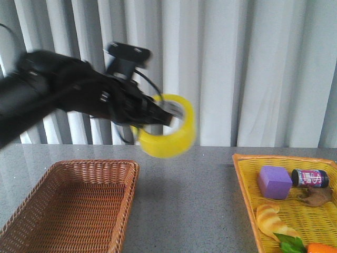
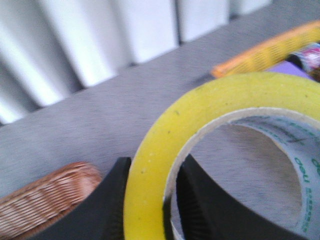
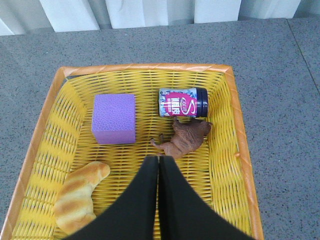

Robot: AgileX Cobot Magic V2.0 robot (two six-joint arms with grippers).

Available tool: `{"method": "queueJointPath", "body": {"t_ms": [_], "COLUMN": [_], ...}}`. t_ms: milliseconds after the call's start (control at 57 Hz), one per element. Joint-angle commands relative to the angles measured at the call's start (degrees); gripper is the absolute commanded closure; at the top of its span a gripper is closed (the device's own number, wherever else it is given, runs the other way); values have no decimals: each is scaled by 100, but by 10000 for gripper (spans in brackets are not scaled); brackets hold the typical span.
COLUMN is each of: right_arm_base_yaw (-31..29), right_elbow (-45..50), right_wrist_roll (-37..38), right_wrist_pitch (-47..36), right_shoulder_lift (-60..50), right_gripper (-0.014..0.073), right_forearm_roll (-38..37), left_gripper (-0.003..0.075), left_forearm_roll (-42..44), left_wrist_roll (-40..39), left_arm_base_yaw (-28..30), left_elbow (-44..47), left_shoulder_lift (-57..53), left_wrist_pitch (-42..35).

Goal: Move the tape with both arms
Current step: 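Lift the tape with the left gripper and lower it into the brown basket, then release the tape and raise the left gripper out of the basket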

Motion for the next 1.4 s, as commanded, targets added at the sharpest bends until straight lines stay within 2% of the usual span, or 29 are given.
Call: {"method": "queueJointPath", "body": {"t_ms": [0, 158, 298, 491, 631, 754, 912, 1227, 1385], "right_arm_base_yaw": [-36, -36, -36, -36, -36, -36, -36, -36, -36], "right_elbow": [-151, -151, -151, -151, -151, -151, -151, -151, -151], "right_wrist_roll": [-53, -53, -53, -53, -53, -53, -53, -53, -53], "right_wrist_pitch": [-337, -337, -337, -337, -337, -337, -334, -332, -338], "right_shoulder_lift": [-184, -184, -184, -184, -184, -184, -184, -184, -184], "right_gripper": [602, 602, 602, 602, 602, 602, 601, 601, 601], "right_forearm_roll": [51, 51, 51, 51, 51, 51, 51, 51, 51], "left_gripper": [727, 727, 726, 725, 725, 723, 720, 710, 678], "left_forearm_roll": [232, 227, 194, 136, -138, -172, -110, -87, -67], "left_wrist_roll": [-111, 185, 212, 148, 95, -312, -448, -755, -825], "left_arm_base_yaw": [432, 1070, 1466, 1696, 1696, 1696, 1747, 1940, 1941], "left_elbow": [-187, -148, 335, 1643, 2545, 3086, 3298, 3299, 3299], "left_shoulder_lift": [-407, -332, -325, -325, -325, -281, -138, 78, 146], "left_wrist_pitch": [81, 633, 521, -150, -1001, -1698, -1956, -1893, -1857]}}
